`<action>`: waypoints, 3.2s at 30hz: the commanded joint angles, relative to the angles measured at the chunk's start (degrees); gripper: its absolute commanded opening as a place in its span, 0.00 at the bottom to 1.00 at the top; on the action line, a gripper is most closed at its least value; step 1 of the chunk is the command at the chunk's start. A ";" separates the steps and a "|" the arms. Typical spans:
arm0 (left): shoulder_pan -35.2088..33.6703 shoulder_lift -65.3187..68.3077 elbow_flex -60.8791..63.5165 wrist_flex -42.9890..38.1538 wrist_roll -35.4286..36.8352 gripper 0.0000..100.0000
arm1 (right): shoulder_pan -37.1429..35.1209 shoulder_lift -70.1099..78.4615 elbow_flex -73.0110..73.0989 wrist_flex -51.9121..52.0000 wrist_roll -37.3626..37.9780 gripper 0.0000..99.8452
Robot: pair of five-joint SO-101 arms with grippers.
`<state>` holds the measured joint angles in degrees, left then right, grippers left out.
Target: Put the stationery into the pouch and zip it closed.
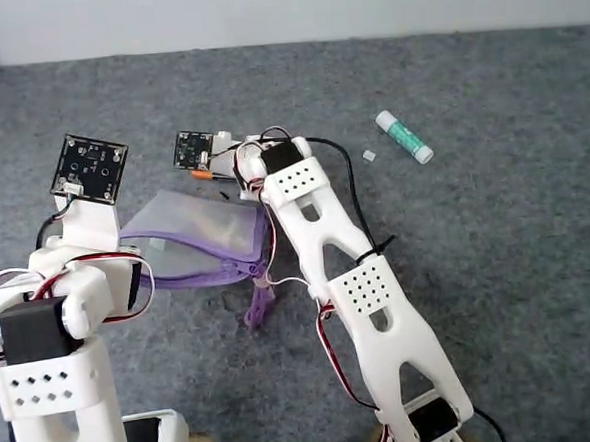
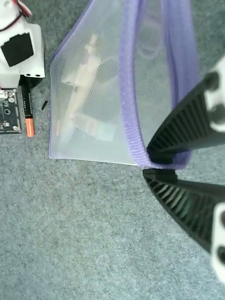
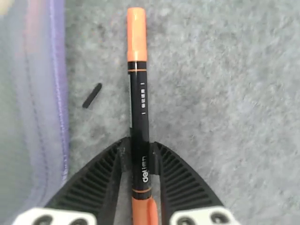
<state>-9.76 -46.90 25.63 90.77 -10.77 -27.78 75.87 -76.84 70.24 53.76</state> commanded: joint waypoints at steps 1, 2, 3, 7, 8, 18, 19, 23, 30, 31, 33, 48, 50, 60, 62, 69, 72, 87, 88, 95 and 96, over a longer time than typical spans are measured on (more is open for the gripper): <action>0.09 0.09 -0.13 -0.97 0.44 0.01 | 1.27 -2.42 -2.73 6.99 -2.81 0.01; 0.18 0.09 -0.13 -0.97 0.44 0.01 | 1.36 -2.86 -3.96 9.63 -2.90 0.01; 0.18 0.09 -0.13 -0.97 0.44 0.01 | 1.71 -3.21 -5.10 12.53 -2.99 0.01; 0.18 0.09 -0.13 -0.97 0.44 0.01 | 2.15 -3.74 -11.78 23.60 -7.21 0.01; 0.18 0.09 -0.13 -0.97 0.44 0.01 | 2.24 -3.74 -13.71 26.42 -9.05 0.01; 0.26 0.35 -0.04 -1.58 0.53 0.01 | 7.52 -6.99 -16.79 32.75 -15.03 0.01; 0.26 0.35 -0.04 -1.67 0.53 0.01 | 8.31 -7.69 -15.74 32.75 -15.03 0.01; 0.35 0.44 -0.13 -1.67 0.53 0.01 | 10.68 -10.59 -8.35 32.75 -15.03 0.01; 0.35 0.44 -0.04 -1.67 0.53 0.01 | 10.77 -13.93 6.86 32.66 -21.10 0.05; 0.35 0.35 -0.04 -1.67 0.53 0.01 | 10.68 -14.11 7.47 32.66 -22.68 0.09; 0.35 0.18 0.04 -1.67 0.53 0.01 | 10.42 -14.29 8.00 32.57 -24.88 0.18; 0.35 0.35 0.13 -1.67 0.53 0.01 | 7.60 -10.77 7.91 28.62 -25.32 0.01; 0.35 0.26 0.13 -1.67 0.53 0.01 | 7.34 -10.33 7.91 29.14 -25.32 0.01; 0.44 0.53 0.13 -1.85 0.53 0.01 | 8.75 -18.68 3.52 32.84 -27.43 0.01; 0.44 0.53 0.13 -1.76 0.53 0.01 | 8.92 -22.55 5.01 32.84 -28.13 0.01; 0.44 0.53 0.22 -1.76 0.53 0.01 | 9.01 -44.44 22.68 32.84 -32.26 0.01; 0.44 0.62 0.22 -1.76 0.53 0.01 | 8.92 -56.57 33.14 32.84 -34.55 0.01; 6.59 0.62 -4.35 1.23 0.53 0.01 | 0.92 -107.56 70.15 26.77 -42.37 0.01; 8.62 0.62 -6.11 2.29 0.62 0.01 | 0.31 -109.85 72.00 25.01 -43.08 0.01; 13.27 0.70 -14.55 6.95 3.60 0.01 | -3.03 -122.77 81.85 12.62 -48.53 0.01; 13.27 0.70 -15.60 7.21 3.69 0.01 | -3.65 -124.35 82.99 10.68 -49.32 0.01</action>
<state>2.81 -46.29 15.08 97.01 -8.13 -29.63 -43.34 4.22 86.07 6.73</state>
